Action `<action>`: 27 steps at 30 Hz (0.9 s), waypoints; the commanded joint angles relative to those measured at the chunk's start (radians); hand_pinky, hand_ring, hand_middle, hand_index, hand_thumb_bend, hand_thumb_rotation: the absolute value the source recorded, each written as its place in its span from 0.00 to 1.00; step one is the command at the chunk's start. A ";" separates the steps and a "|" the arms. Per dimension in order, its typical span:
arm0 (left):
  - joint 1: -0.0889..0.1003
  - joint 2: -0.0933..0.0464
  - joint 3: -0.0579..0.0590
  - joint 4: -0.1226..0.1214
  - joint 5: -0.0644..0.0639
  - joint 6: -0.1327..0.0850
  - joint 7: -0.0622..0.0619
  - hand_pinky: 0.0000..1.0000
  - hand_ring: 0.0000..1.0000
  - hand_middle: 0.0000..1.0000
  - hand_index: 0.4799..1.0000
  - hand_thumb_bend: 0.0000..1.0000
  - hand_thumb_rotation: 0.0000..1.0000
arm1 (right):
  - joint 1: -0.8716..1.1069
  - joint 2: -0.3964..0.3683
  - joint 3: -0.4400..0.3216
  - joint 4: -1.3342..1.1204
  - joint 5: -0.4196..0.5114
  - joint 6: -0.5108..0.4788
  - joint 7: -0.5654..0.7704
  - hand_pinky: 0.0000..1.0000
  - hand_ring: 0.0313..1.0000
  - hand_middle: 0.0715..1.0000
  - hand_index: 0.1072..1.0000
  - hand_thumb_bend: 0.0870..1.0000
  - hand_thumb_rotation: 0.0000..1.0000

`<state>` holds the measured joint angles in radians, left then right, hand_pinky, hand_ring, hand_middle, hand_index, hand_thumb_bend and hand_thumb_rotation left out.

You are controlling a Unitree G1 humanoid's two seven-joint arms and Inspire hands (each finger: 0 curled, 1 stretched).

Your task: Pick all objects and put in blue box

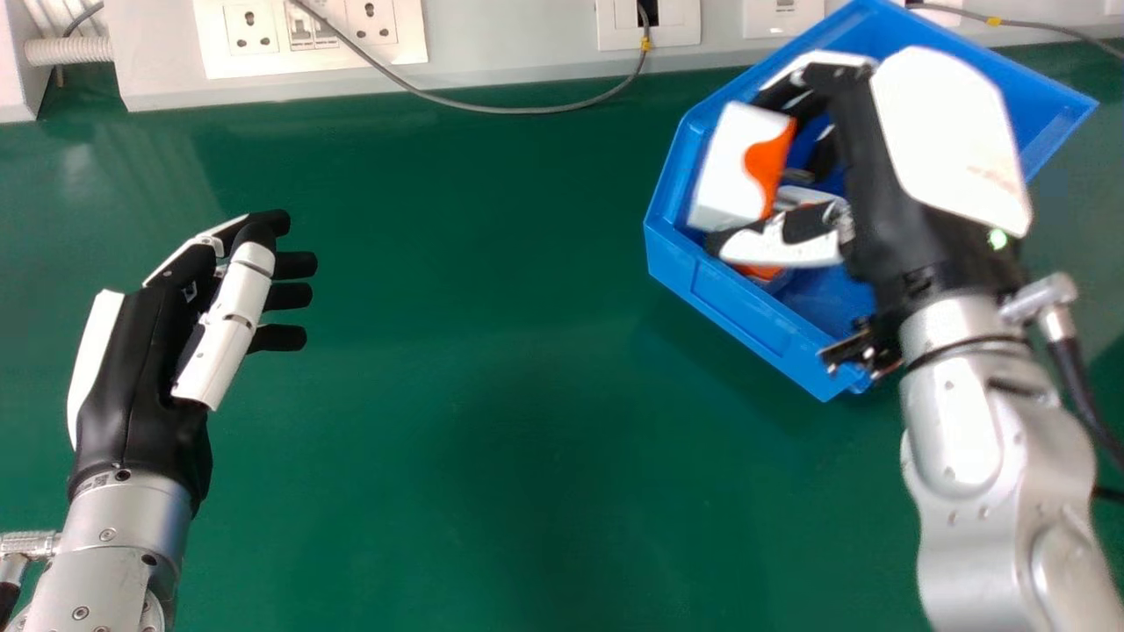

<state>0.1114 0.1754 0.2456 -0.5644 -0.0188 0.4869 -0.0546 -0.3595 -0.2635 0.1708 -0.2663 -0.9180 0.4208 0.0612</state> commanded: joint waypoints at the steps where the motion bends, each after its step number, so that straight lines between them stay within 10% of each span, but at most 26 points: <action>1: -0.004 0.013 0.011 -0.008 -0.001 -0.015 0.000 0.61 0.71 0.71 0.56 0.31 0.73 | -0.059 -0.026 -0.021 0.015 -0.015 0.002 -0.005 0.32 0.41 0.51 0.49 0.44 0.00; 27: 0.027 0.016 0.023 -0.040 -0.006 -0.011 -0.019 0.63 0.71 0.71 0.56 0.31 0.72 | -0.452 -0.245 0.056 0.774 0.006 -0.088 -0.147 0.33 0.40 0.49 0.49 0.44 0.00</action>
<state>0.1341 0.1784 0.2611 -0.5746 -0.0201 0.4902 -0.0700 -0.7491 -0.4831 0.2172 0.4902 -0.9033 0.3437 -0.0564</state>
